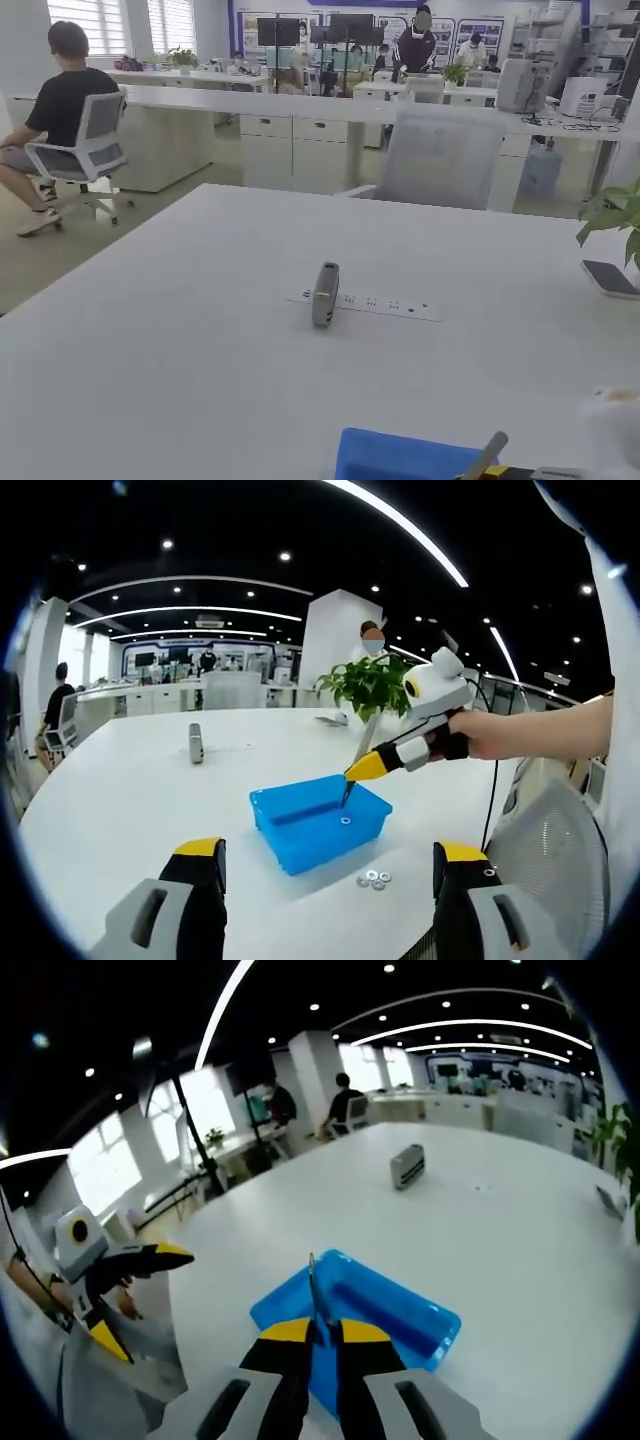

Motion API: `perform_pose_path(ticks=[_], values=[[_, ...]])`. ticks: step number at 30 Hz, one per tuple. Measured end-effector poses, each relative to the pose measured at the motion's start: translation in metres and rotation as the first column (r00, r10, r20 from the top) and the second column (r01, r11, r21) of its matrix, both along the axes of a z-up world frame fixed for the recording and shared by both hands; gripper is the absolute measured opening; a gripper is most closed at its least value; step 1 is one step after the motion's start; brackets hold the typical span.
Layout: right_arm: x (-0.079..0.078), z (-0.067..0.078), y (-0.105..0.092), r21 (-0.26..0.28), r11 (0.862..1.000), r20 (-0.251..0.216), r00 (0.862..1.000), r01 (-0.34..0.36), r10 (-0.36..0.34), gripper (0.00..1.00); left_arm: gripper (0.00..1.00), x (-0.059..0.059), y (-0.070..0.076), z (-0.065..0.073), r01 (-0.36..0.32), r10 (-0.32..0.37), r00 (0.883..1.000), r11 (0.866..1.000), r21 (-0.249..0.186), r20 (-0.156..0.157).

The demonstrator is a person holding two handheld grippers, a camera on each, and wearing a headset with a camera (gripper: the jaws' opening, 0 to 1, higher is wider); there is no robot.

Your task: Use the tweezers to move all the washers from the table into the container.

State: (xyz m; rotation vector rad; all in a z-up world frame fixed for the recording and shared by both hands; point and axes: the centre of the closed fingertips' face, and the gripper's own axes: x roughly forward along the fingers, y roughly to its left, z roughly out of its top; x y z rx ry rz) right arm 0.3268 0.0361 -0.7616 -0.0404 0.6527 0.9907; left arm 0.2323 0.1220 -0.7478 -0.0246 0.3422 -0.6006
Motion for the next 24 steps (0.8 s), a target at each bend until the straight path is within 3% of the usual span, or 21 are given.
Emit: perform_pose_path(ticks=[6,12,18,24], values=[[-0.009,0.008,0.003,0.039,0.999,-0.009,1.000,-0.013,0.013,0.05,0.87,0.000,0.001,0.000,-0.004,0.004,1.000,1.000,-0.002,-0.003],[-0.023,0.008,0.004,0.039,0.999,-0.010,1.000,-0.020,0.020,0.05,0.86,-0.001,-0.003,-0.001,0.017,-0.017,1.000,1.000,-0.004,-0.008],[-0.042,0.001,0.005,0.028,0.999,-0.018,0.999,-0.043,0.043,0.05,0.86,-0.002,-0.005,0.000,0.024,-0.025,1.000,1.000,-0.009,-0.009],[-0.055,-0.015,0.002,0.001,0.998,-0.045,0.997,-0.059,0.059,0.05,0.86,-0.003,-0.005,-0.001,0.027,-0.027,1.000,1.000,-0.013,-0.012]])
